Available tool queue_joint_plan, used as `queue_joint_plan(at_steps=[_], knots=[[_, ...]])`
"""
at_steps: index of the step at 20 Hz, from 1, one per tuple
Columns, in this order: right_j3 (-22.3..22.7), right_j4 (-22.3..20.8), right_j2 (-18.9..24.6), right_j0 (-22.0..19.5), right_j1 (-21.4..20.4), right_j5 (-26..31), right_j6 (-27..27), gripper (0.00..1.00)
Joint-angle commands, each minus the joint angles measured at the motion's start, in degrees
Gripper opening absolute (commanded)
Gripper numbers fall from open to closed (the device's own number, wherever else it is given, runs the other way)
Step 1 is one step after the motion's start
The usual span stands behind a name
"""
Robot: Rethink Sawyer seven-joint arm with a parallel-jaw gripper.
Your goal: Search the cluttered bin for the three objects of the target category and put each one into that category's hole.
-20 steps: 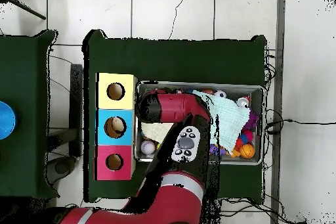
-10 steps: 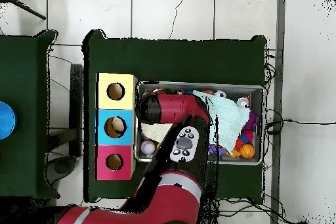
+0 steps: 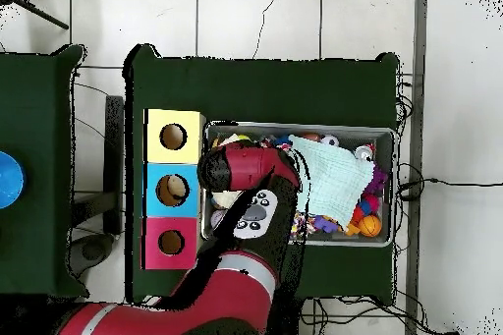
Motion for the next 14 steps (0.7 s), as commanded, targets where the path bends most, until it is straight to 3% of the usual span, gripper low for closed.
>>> queue_joint_plan(at_steps=[1, 6, 8, 11, 12, 14], knots=[[-0.21, 4.34, 3.18, 1.7, 7.97, -1.51, 15.68, 1.0], [0.62, 5.76, 3.34, 2.04, 7.59, -0.89, 14.98, 1.0], [2.38, 6.48, 5.62, 1.09, 6.24, -0.3, 14.06, 1.0], [6.98, 7.4, 14.39, -4.03, 3.06, -0.66, 10.41, 1.0], [10.46, 8.16, 21.82, -9.24, 1.75, -2.04, 7.96, 1.0], [12.69, 8.09, 27.15, -13.16, 1.06, -3.1, 6.0, 1.0]])
